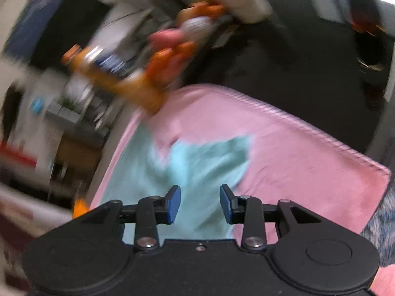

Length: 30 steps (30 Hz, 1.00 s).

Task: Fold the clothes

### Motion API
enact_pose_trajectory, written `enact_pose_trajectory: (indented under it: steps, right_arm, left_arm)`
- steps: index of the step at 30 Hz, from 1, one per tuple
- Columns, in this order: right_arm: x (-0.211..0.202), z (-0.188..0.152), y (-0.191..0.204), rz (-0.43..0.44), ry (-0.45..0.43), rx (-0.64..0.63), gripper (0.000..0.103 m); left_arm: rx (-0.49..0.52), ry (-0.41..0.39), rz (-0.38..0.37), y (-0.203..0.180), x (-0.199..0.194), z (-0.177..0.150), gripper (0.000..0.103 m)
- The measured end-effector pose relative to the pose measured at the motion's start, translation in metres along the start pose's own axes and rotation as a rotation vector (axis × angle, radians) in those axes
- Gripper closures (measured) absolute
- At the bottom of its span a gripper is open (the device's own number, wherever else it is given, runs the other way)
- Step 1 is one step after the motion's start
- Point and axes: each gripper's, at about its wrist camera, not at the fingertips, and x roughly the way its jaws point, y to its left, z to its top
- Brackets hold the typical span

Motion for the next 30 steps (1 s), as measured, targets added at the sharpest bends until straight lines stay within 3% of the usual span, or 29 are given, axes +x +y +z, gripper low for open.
enact_pose_trajectory:
  steps: [6, 12, 14, 18, 20, 23, 25, 27, 30]
  right_arm:
    - [0.024, 0.038, -0.032, -0.120, -0.035, 0.173, 0.074]
    - [0.047, 0.048, -0.023, -0.199, -0.050, 0.091, 0.078]
    - [0.053, 0.047, -0.018, -0.229, -0.047, 0.036, 0.093]
    - [0.059, 0.043, -0.004, -0.294, -0.053, -0.103, 0.101]
    - [0.055, 0.042, -0.003, -0.288, -0.084, -0.094, 0.101]
    - [0.034, 0.037, 0.006, -0.213, -0.164, -0.104, 0.101]
    - [0.019, 0.029, 0.023, -0.165, -0.211, -0.172, 0.101]
    - [0.006, 0.013, 0.049, -0.100, -0.250, -0.293, 0.101]
    - [-0.002, -0.027, 0.091, -0.037, -0.237, -0.547, 0.101]
  left_arm:
    - [0.080, 0.020, 0.010, -0.012, 0.007, -0.009, 0.075]
    - [0.100, 0.036, 0.015, -0.015, 0.013, -0.011, 0.075]
    - [0.104, 0.041, 0.017, -0.015, 0.015, -0.011, 0.074]
    - [0.111, 0.047, 0.019, -0.016, 0.017, -0.011, 0.074]
    - [0.120, 0.045, 0.023, -0.017, 0.016, -0.012, 0.074]
    - [0.137, 0.037, 0.025, -0.020, 0.015, -0.012, 0.074]
    - [0.148, 0.033, 0.018, -0.022, 0.013, -0.013, 0.074]
    - [0.165, 0.026, 0.016, -0.024, 0.011, -0.014, 0.074]
    - [0.186, 0.013, 0.020, -0.026, 0.008, -0.015, 0.074]
